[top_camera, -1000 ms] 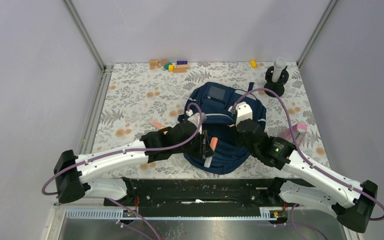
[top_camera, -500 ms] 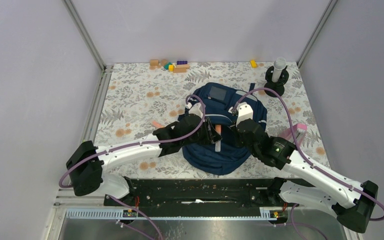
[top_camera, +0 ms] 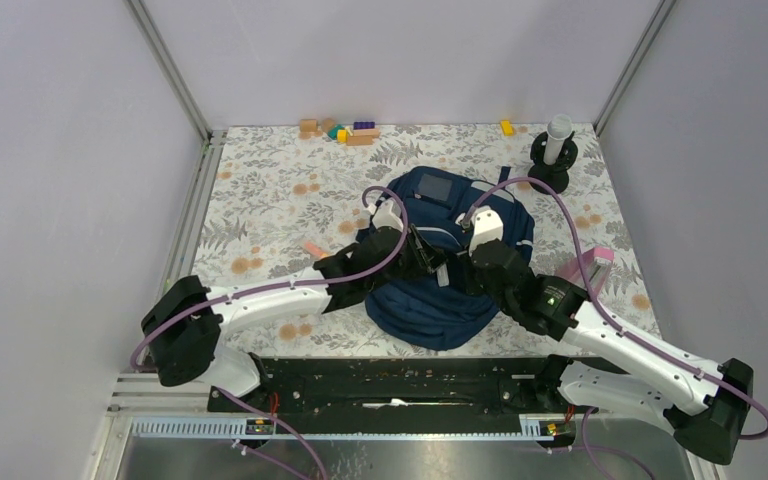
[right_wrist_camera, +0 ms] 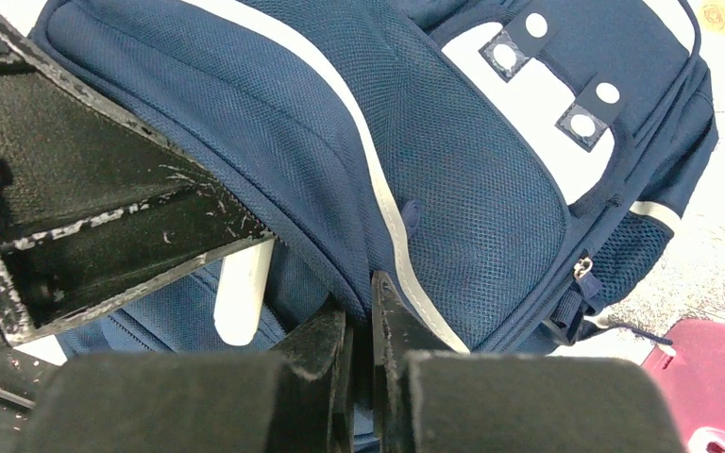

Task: Pack the student bag
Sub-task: Place the stationery in the student bag.

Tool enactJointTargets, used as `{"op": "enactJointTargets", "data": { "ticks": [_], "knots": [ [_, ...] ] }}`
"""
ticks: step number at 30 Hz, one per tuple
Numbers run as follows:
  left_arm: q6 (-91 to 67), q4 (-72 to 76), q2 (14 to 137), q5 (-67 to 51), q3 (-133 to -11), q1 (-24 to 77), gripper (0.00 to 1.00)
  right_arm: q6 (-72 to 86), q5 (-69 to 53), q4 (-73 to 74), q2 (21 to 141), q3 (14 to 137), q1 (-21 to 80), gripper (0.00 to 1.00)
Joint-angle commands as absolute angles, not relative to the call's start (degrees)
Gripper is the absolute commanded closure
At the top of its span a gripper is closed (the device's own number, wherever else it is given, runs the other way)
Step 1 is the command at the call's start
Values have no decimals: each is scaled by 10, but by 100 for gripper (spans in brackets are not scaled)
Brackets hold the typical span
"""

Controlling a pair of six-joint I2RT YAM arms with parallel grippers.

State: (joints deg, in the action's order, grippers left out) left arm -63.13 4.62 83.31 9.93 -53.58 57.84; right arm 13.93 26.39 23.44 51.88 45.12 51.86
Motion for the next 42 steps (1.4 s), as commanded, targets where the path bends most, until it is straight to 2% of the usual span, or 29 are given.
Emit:
{"op": "enactJointTargets", "data": {
  "ticks": [1, 17, 20, 24, 28, 33, 38, 42],
  "knots": [
    [-664, 131, 836, 164, -529, 565, 94, 148, 238, 176, 522, 449, 538, 100],
    [-719, 184, 907, 179, -546, 543, 92, 123, 235, 143, 527, 423, 545, 100],
    [-715, 181, 914, 172, -556, 543, 84, 121, 242, 142, 525, 419, 545, 100],
    [-702, 172, 911, 153, -555, 543, 59, 124, 269, 143, 522, 417, 545, 100],
    [-685, 221, 889, 112, -515, 543, 51, 138, 290, 144, 515, 417, 545, 100],
    [-650, 230, 855, 67, -484, 545, 34, 139, 295, 144, 510, 420, 545, 100],
    [-602, 202, 809, 32, -466, 544, 29, 139, 313, 145, 504, 419, 545, 100],
    [-558, 160, 774, 6, -459, 545, 28, 146, 321, 145, 498, 420, 545, 100]
  ]
}}
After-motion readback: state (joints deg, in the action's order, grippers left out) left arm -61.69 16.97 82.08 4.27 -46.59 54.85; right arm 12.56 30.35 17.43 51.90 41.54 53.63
